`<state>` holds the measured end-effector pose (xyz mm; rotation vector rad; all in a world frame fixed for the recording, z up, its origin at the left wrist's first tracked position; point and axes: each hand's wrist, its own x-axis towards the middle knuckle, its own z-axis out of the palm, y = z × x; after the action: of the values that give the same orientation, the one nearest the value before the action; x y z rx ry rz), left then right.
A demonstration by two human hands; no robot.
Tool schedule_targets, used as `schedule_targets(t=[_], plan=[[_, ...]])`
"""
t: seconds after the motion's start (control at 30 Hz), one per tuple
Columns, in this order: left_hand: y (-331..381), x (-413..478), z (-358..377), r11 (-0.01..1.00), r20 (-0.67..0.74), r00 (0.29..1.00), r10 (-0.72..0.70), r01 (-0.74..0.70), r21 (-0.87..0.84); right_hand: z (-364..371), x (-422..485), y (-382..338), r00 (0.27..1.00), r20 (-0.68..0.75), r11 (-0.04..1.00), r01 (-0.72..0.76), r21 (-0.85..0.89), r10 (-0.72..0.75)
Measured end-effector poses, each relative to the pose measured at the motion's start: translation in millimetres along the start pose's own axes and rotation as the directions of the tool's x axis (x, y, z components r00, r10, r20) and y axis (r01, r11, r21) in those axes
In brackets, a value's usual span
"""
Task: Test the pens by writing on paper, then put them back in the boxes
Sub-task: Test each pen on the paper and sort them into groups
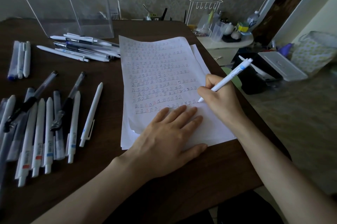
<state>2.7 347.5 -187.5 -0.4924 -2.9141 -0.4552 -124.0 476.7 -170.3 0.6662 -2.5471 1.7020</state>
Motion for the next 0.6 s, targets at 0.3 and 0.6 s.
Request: schedule_targets(t=[0.3,0.6], plan=[[-1,-1,-14,0.896,-0.184,0.945,-0.27,0.177,-0.408,0,1,2,0.994,0.098,0.997,0.049,0.052,-0.054],[-6,0,-12,0.928,-0.213,0.975,-0.059,-0.025,-0.371,-3,-4,-8,0.963,0.253,0.993,0.065,0.1,-0.089]])
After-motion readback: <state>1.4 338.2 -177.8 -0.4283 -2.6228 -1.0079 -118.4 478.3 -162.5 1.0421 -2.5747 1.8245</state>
